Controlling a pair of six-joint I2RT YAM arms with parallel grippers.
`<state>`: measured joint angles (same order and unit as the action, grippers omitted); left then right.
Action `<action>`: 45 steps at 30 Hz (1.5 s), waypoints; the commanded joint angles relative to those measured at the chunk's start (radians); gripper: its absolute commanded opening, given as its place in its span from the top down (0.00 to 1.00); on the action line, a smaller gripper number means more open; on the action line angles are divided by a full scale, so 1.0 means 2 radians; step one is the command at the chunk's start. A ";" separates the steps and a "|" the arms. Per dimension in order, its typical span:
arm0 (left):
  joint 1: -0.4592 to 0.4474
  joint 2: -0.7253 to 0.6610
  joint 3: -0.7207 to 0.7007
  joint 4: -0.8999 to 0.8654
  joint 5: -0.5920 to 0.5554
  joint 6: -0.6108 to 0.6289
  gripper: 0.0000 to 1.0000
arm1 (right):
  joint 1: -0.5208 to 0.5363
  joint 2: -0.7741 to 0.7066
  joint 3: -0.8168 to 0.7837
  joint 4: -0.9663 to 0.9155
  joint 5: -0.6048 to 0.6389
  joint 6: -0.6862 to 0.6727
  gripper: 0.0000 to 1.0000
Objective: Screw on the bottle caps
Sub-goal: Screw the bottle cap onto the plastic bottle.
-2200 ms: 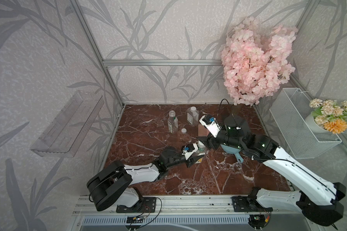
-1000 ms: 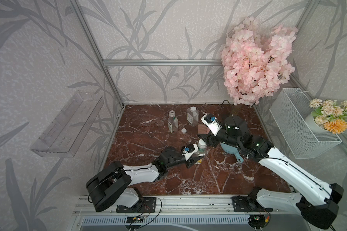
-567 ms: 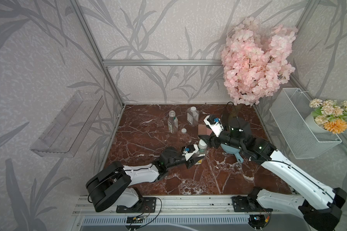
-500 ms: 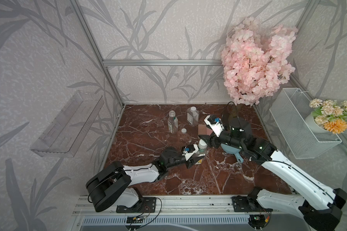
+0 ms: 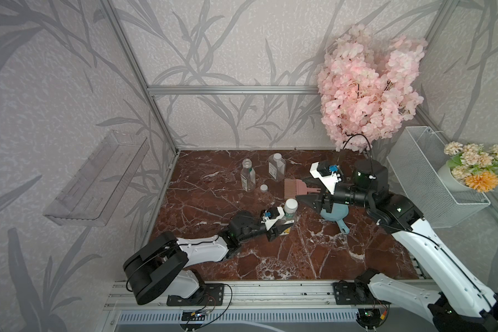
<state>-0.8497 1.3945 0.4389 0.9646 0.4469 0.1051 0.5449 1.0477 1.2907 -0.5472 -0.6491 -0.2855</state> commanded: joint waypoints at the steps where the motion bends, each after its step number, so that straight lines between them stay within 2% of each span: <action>1: -0.002 -0.015 0.008 0.009 0.007 0.003 0.80 | -0.001 0.014 0.025 -0.094 -0.091 -0.085 0.27; 6: -0.002 -0.015 0.008 0.010 0.011 0.002 0.80 | -0.001 0.044 0.034 -0.109 -0.100 -0.130 0.27; 13: -0.002 -0.015 0.008 0.011 0.014 0.003 0.80 | -0.001 0.070 0.031 -0.075 -0.099 -0.116 0.27; 25: -0.002 -0.013 0.009 0.013 0.014 0.002 0.80 | 0.000 0.081 0.011 -0.071 -0.084 -0.123 0.29; 45: -0.002 -0.009 0.012 0.013 0.015 0.001 0.80 | 0.001 0.082 -0.002 -0.073 -0.095 -0.133 0.48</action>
<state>-0.8501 1.3834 0.4389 0.9649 0.4652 0.1051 0.5461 1.2106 1.2984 -0.7002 -0.8146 -0.5434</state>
